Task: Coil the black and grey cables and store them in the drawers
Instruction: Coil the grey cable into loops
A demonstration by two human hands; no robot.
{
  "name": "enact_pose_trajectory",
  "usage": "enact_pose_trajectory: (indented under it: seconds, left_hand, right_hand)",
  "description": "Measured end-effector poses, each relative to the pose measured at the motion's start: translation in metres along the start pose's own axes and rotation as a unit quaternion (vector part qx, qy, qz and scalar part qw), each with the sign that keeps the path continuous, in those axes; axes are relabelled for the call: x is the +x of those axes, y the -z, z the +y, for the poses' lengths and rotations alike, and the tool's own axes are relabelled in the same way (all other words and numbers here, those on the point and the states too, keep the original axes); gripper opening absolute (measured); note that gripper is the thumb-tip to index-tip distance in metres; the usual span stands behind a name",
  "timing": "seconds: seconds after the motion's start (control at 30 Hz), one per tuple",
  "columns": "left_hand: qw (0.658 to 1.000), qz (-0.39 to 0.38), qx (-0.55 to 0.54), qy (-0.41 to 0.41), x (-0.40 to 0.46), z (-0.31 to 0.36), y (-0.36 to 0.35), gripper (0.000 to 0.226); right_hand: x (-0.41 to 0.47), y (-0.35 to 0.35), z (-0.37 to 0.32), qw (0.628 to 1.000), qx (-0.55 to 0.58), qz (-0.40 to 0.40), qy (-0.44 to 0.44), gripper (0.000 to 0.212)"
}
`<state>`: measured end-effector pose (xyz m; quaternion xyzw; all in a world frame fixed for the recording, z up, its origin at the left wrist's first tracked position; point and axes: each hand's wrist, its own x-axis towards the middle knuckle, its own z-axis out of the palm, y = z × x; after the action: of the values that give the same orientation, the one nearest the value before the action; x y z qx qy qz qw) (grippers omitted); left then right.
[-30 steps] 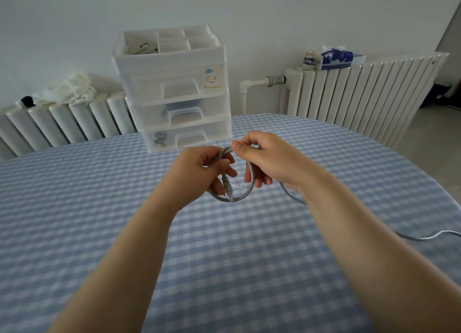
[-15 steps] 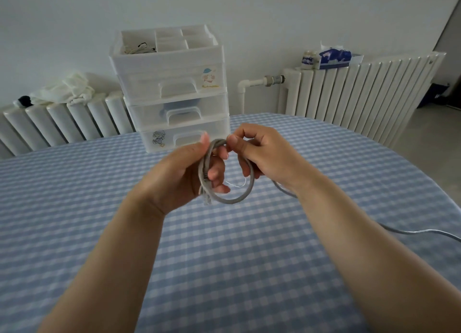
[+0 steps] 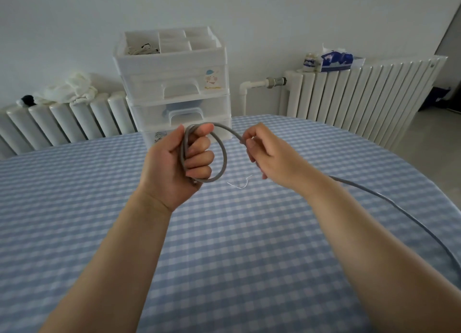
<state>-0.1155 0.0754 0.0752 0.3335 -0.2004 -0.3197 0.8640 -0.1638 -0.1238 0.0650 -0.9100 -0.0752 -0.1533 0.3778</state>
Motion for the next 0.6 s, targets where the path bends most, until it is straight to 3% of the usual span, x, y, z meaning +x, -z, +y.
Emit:
enact_pose_trajectory:
  seconds: [0.2,0.37,0.43,0.5,0.6]
  left_hand:
    - [0.99,0.086,0.055,-0.097,-0.004,0.007,-0.011,0.032]
    - [0.973,0.138,0.027,-0.185,-0.008,0.019,-0.003,0.034]
    - [0.968,0.156,0.033,-0.193,-0.007,0.018,-0.003,0.034]
    - [0.962,0.169,0.089,-0.195,-0.006,0.011,-0.007,0.035]
    - [0.924,0.183,0.273,-0.196,-0.006,-0.001,-0.015,0.04]
  right_hand:
    - [-0.003,-0.011,0.001,0.97,-0.244,0.004,0.015,0.023]
    - [-0.005,-0.016,-0.002,0.957,-0.27,0.082,0.06,0.02]
    - [-0.007,-0.022,-0.007,0.945,-0.313,0.059,0.081,0.015]
    - [-0.01,-0.031,-0.014,0.932,-0.35,0.012,0.096,0.014]
    - [-0.016,-0.04,-0.029,0.913,-0.375,-0.01,0.161,0.017]
